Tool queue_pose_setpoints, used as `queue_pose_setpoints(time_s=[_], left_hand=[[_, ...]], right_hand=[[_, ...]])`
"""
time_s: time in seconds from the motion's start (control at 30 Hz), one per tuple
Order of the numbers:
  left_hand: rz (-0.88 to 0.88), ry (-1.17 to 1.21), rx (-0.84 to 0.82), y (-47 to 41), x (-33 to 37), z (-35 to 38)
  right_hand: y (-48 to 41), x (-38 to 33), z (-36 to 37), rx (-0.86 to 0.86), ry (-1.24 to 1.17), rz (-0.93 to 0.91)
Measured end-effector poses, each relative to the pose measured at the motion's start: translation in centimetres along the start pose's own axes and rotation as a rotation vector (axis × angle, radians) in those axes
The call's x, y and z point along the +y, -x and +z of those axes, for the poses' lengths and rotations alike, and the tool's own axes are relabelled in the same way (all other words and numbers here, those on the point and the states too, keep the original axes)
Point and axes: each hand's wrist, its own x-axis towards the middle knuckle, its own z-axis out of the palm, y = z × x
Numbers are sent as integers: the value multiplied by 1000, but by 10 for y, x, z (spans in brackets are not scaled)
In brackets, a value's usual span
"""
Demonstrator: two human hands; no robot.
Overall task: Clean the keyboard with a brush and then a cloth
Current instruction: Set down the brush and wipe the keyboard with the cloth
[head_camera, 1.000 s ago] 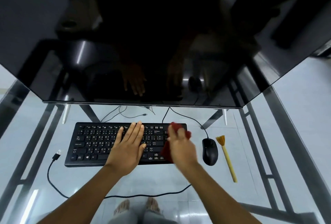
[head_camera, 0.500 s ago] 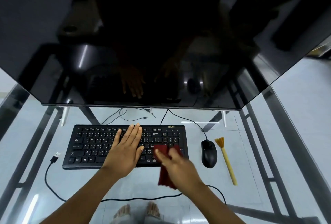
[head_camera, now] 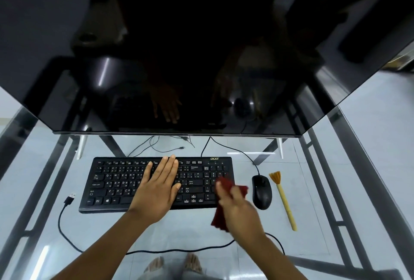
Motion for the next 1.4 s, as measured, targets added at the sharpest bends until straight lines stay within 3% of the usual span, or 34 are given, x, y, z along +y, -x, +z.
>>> queue_pose_setpoints(time_s=[0.07, 0.13, 0.17, 0.27, 0.33, 0.43, 0.57, 0.63, 0.73, 0.77, 0.9, 0.93, 1.07, 1.13, 1.23, 1.3, 1.4], left_hand=[[2, 0, -5, 0, -1, 0], [8, 1, -9, 0, -1, -1], [8, -1, -5, 0, -2, -1], [8, 2, 6, 0, -1, -1], [9, 4, 7, 0, -2, -1], [17, 9, 11, 1, -3, -1], [17, 0, 13, 0, -3, 0], [11, 9, 7, 1, -3, -1], [14, 20, 5, 2, -4, -1], [14, 19, 4, 2, -4, -1], [5, 18, 3, 2, -3, -1], [5, 19, -3, 2, -3, -1], [12, 25, -7, 2, -4, -2], [15, 26, -4, 2, -4, -2], [8, 13, 4, 2, -3, -2], [2, 10, 6, 2, -1, -2], [3, 17, 0, 2, -2, -1]], right_hand=[[4, -13, -1, -94, -68, -157], [-6, -12, -19, -119, -178, -120], [-15, -4, -20, -52, -118, -79], [-39, -3, -27, 20, -7, 284], [-43, -22, -21, 59, -28, 150], [-48, -27, -19, -48, -100, -44], [-81, -11, -29, 125, -32, 334], [-82, -34, -22, 128, -43, 227], [-71, -51, -3, 77, 19, -120], [-75, -43, -8, 73, 24, -132], [-94, -23, -30, 88, -59, 303], [-91, -33, -31, 82, -27, 264], [-60, -61, -13, -58, 29, -222], [-64, -44, -18, -25, 27, -137], [-79, -33, -28, 48, 13, 244], [-74, -56, -26, 34, 40, 175], [-50, -82, -13, -68, -6, -158]])
